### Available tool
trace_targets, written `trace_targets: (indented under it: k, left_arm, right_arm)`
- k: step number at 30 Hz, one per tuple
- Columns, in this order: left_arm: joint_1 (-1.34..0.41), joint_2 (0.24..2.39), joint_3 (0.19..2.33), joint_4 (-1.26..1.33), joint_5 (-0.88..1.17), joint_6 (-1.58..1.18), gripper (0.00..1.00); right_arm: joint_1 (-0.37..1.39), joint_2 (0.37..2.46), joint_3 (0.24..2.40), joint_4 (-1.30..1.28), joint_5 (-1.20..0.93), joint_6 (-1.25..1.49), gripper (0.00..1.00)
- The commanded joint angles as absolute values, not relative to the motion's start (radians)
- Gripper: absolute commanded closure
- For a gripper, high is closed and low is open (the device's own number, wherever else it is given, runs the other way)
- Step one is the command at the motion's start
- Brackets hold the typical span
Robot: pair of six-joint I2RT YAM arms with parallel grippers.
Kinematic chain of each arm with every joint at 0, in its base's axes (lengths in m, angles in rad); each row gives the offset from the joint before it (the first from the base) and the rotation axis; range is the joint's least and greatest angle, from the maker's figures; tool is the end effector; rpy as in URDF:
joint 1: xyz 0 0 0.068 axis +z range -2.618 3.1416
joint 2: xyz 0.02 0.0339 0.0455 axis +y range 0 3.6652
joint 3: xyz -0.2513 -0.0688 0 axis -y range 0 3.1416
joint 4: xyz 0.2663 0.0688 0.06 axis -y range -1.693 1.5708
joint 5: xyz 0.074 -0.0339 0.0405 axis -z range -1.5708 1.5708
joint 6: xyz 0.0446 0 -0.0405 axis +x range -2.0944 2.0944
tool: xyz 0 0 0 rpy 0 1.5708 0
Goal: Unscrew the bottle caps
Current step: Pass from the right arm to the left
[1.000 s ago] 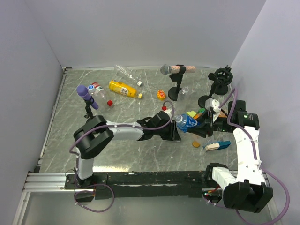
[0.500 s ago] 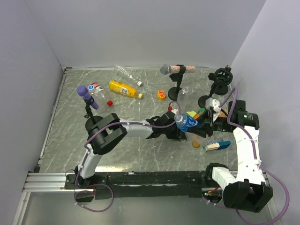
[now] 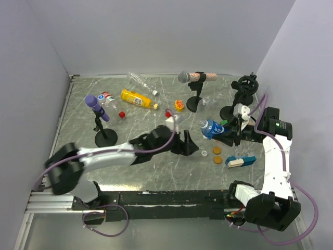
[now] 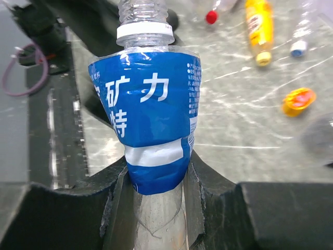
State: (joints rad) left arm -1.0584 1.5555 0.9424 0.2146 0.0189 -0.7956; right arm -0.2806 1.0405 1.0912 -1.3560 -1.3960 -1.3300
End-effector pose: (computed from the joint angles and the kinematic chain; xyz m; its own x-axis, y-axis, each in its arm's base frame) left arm 0.1845 -0.3297 0.2146 -0.7617 -0.1026 -0.6398 0.4800 0.5740 -0.6634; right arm 0.1825 -0.0069 0.3248 -0.0268 -0.1681 -0.9854 -0.9482 0.3164 -0.0282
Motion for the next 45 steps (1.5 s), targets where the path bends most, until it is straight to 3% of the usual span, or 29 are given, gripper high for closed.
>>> trace_targets:
  k: [1, 8, 15, 25, 28, 33, 40, 45]
  left_arm:
    - [-1.074, 1.318, 0.798, 0.353, -0.054, -0.623, 0.02]
    - [-1.051, 1.069, 0.626, 0.547, 0.188, -0.483, 0.03]
    - [-1.055, 1.130, 0.656, 0.722, 0.409, -0.434, 0.03]
    - [-1.057, 1.285, 0.771, 0.850, 0.265, -0.433, 0.01]
    - [-1.051, 1.298, 0.796, 0.863, 0.281, -0.457, 0.07]
    - [-1.046, 1.344, 0.839, 0.831, 0.302, -0.495, 0.28]
    - [-1.045, 1.367, 0.857, 0.799, 0.305, -0.508, 0.34]
    - [-1.045, 1.376, 0.868, 0.729, 0.276, -0.502, 0.33]
  right_arm:
    - [-0.295, 1.039, 1.164, -1.553, -1.402, -1.375, 0.82]
    - [-0.293, 1.071, 1.086, -1.456, -1.414, -1.318, 0.81]
    - [-0.227, 1.048, 1.017, -1.312, -1.394, -1.192, 0.81]
    - [-0.181, 1.003, 0.936, -1.304, -1.399, -1.233, 0.80]
    - [-0.176, 1.009, 0.933, -1.311, -1.408, -1.253, 0.80]
    - [-0.175, 1.029, 0.951, -1.370, -1.424, -1.319, 0.80]
    - [-0.173, 1.035, 0.957, -1.401, -1.436, -1.355, 0.80]
    - [-0.173, 1.040, 0.965, -1.414, -1.442, -1.365, 0.80]
